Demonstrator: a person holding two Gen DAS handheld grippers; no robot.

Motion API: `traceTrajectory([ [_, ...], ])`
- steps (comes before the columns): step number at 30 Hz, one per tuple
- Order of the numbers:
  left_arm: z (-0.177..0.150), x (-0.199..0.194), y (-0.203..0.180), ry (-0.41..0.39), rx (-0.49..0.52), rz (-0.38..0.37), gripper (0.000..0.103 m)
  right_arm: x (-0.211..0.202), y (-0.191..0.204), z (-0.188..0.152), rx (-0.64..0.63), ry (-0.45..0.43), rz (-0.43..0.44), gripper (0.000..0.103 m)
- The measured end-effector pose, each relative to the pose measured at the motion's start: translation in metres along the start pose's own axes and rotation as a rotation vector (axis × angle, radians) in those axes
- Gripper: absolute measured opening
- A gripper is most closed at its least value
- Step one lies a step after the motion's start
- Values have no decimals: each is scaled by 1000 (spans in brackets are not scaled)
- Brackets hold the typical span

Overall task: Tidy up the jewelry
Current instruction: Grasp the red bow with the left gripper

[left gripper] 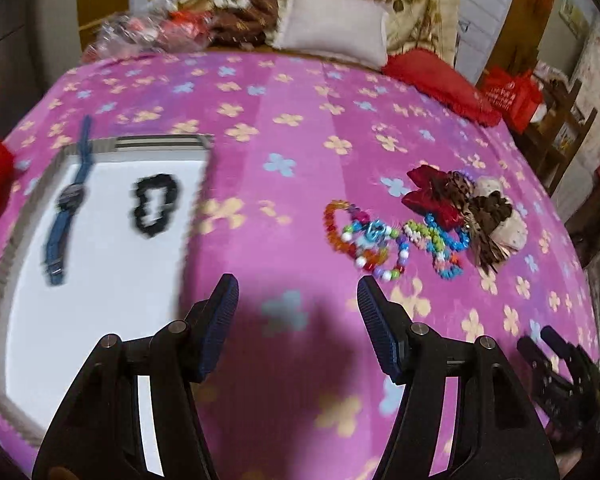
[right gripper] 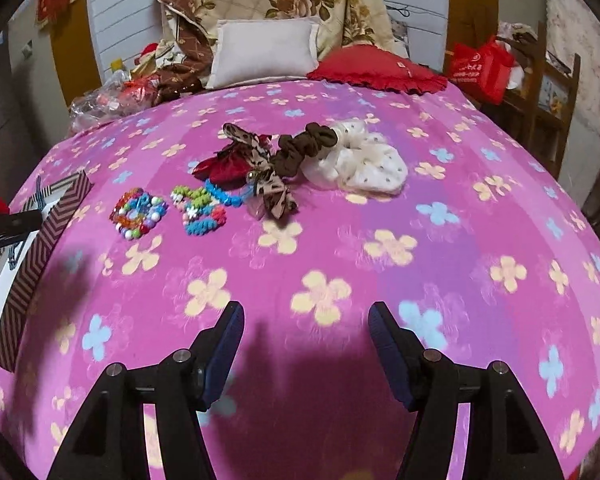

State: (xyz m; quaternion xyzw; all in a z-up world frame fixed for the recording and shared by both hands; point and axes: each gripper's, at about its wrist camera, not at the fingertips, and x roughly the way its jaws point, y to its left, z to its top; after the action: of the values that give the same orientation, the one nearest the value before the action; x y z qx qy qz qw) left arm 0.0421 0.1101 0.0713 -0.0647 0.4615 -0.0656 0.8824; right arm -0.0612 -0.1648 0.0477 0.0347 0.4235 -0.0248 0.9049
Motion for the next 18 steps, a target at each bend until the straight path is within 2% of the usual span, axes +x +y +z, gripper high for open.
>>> traceTrajectory([
  [5, 32, 40, -23, 47, -8, -22, 59, 9, -14, 2, 35, -7, 82, 62],
  [11, 64, 74, -80, 84, 104, -51, 59, 19, -29, 7, 73, 2, 138, 62],
  [18, 74, 120, -131, 131, 205, -65, 59, 26, -43, 11, 105, 4, 147, 62],
])
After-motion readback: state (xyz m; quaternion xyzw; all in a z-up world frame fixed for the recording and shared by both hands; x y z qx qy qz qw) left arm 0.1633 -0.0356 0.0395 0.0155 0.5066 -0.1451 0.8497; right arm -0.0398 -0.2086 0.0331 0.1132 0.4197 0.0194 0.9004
